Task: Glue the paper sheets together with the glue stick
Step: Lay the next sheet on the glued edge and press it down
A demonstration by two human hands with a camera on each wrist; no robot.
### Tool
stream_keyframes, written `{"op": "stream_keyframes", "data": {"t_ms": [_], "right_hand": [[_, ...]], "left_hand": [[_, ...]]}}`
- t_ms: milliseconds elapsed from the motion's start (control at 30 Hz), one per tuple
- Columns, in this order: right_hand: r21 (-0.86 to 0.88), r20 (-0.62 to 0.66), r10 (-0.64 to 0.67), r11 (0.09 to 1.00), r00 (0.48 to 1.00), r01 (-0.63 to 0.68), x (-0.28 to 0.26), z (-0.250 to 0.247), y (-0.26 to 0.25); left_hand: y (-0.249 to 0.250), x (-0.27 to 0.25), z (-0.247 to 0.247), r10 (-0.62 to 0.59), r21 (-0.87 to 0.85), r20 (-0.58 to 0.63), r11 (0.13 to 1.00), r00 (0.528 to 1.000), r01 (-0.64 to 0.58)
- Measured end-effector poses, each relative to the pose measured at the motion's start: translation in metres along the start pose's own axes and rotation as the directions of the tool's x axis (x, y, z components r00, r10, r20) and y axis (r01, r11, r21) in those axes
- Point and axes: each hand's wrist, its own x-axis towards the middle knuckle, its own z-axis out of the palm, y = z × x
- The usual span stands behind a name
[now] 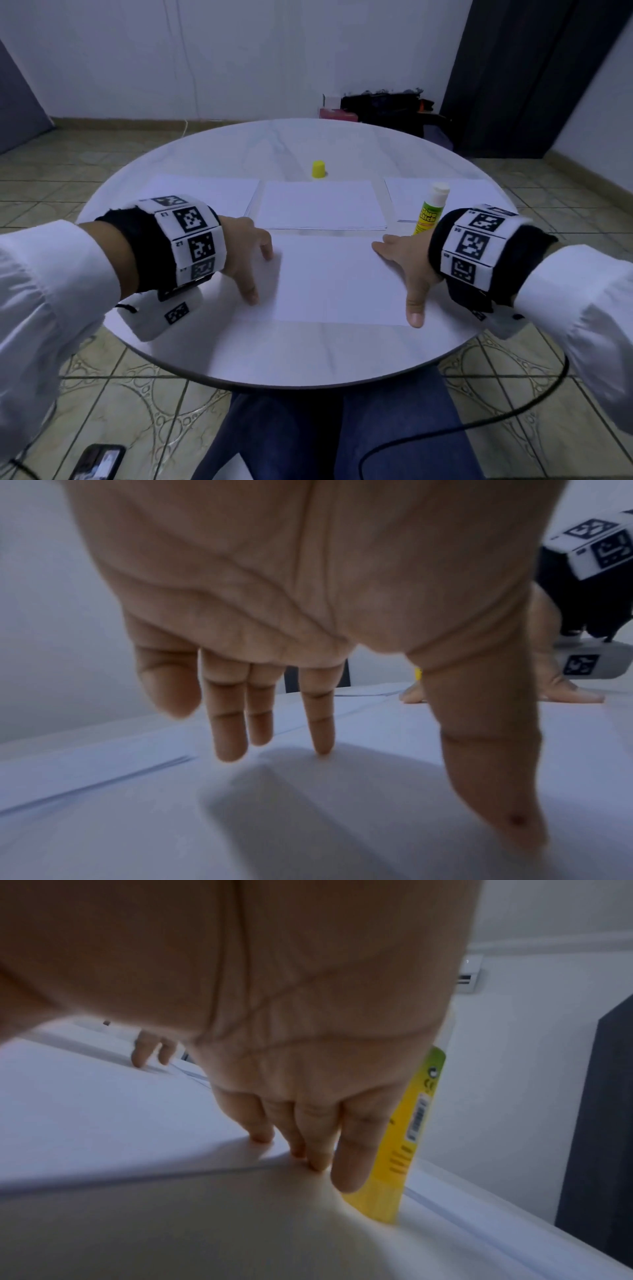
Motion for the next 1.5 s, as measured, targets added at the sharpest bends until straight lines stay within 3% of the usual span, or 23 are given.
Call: {"op": "stream_keyframes", "data": {"t_ms": [267,433,800,1000,1133,1333,1500], "right_hand": [[-0.054,-0.047,-0.017,0.998,0.999,0.015,0.008,0.001,0.001],[-0.057,-0.106,-0.039,0.998,0.994,0.033,0.013,0.007,0.002],[-0.064,0.015,-0.027,0.998,1.0,0.028,0.0,0.001,0.002],[-0.106,0.021,-0.022,0.994,1.0,0.024,-0.007,-0.005,-0.006],[-0.206,0.012,-0.143,0.968,0.99,0.142,-0.015,-0.004,-0.032],[-0.142,-0.04,-0.399,0.91,0.916,0.39,-0.029,-0.02,-0.098],[-0.204,-0.13,-0.458,0.88,0.879,0.428,-0.016,-0.037,-0.139]], "left_hand": [[0.099,0.016,-0.017,0.261,0.014,-0.1,0.965,0.96,-0.261],[0.131,0.024,-0.019,0.248,-0.003,-0.07,0.969,0.966,-0.249],[0.002,0.013,0.001,0.092,0.068,0.123,0.993,0.988,-0.101],[-0.021,0.01,0.012,0.109,0.047,0.121,0.992,0.987,-0.115],[-0.024,0.011,0.014,0.118,0.036,0.115,0.992,0.986,-0.123],[-0.026,0.006,0.016,0.133,0.035,0.081,0.99,0.988,-0.136],[-0.016,0.001,0.015,0.136,0.097,0.063,0.985,0.989,-0.142]]}}
